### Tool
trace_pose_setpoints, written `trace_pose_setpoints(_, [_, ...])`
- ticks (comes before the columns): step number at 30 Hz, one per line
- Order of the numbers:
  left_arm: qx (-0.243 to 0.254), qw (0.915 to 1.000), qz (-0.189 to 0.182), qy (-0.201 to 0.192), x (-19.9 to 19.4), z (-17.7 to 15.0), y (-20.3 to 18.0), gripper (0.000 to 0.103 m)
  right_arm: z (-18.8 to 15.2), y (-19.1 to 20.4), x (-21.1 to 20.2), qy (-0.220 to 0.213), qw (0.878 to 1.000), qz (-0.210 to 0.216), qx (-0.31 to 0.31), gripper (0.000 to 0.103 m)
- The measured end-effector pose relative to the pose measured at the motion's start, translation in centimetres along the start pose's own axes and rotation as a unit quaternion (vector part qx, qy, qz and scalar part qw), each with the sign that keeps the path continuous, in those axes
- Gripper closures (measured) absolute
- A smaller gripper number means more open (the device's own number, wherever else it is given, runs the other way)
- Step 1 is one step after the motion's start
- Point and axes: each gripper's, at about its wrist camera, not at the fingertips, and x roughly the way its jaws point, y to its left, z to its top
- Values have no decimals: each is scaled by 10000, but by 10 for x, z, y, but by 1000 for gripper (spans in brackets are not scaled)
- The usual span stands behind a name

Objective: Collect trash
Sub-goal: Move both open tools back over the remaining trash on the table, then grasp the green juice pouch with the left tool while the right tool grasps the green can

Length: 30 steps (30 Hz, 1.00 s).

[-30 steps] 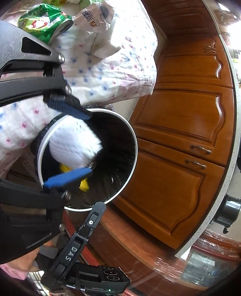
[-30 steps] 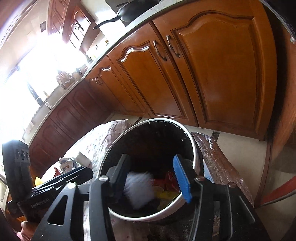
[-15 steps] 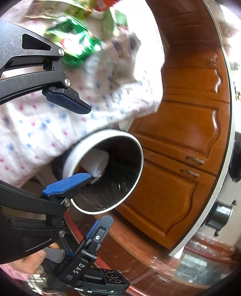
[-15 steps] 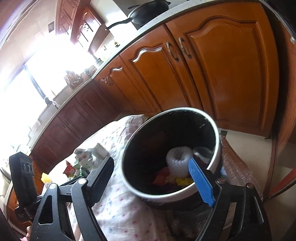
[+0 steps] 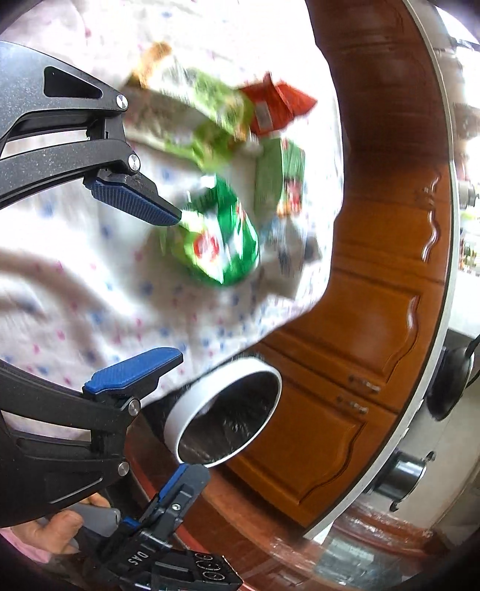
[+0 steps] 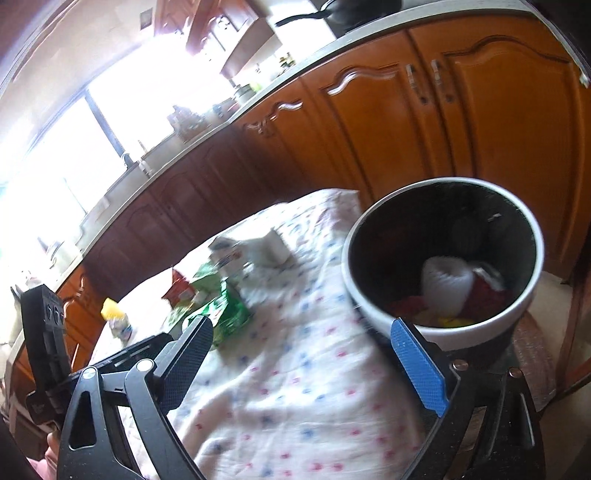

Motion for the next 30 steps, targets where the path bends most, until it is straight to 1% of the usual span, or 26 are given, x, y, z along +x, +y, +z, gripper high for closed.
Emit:
trace_pose_setpoints(4, [-129, 9998, 130, -102, -14, -4, 22, 32, -6, 19, 10, 80, 9997, 146, -188, 5])
trace_pose_setpoints(10, [-323, 9987, 341, -182, -29, -9, 56, 30, -13, 44, 28, 100, 9983, 254, -514, 5])
trace_pose_setpoints(16, [-518, 9970, 537, -212, -36, -7, 90, 29, -14, 57, 46, 293, 9970, 420, -577, 5])
trace_pose_setpoints(20, [-595, 9961, 632, -157, -34, -3, 108, 29, -11, 63, 59, 465, 9959, 381, -675, 5])
trace_pose_setpoints(22, [-611, 9959, 653, -99, -31, -1, 115, 28, -9, 66, 67, 543, 9952, 427, -694, 5])
trace_pose_setpoints(27, [-595, 9959, 675, 112, -16, 3, 128, 27, 0, 71, 84, 617, 9938, 426, -818, 5])
trace_pose_setpoints(30, [-588, 9960, 651, 170, -10, 6, 133, 27, 6, 73, 95, 632, 9930, 436, -894, 6])
